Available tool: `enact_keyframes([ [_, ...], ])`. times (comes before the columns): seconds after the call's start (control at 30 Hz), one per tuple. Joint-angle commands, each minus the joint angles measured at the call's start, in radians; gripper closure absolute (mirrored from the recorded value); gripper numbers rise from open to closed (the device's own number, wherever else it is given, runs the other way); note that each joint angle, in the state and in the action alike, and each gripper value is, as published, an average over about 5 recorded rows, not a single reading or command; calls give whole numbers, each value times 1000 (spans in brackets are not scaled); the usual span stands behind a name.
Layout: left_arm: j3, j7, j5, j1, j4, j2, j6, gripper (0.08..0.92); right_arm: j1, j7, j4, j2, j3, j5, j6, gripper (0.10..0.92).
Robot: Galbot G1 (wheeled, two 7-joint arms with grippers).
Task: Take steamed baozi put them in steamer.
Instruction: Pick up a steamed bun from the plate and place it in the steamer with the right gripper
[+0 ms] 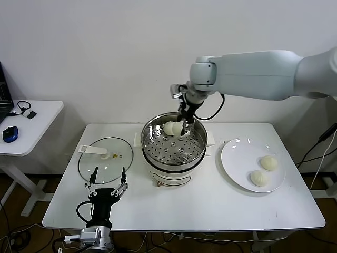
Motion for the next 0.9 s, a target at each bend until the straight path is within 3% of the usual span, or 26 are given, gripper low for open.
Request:
enact_keyframes([
  [0.03, -2, 0, 0, -4, 4, -26, 3, 177, -196, 20, -191, 165, 82, -27, -18, 420],
  [0.37, -10, 1, -8, -10, 8, -23, 2, 177, -267, 25, -293, 246, 106, -68, -27, 408],
  [0.77, -11, 0, -9, -11, 10, -24, 1, 177, -278, 21, -287, 236, 112, -81, -23, 387],
  [0.9, -11, 0, -8, -11, 7, -26, 2, 177, -270, 23, -279, 226, 134, -69, -18, 322],
])
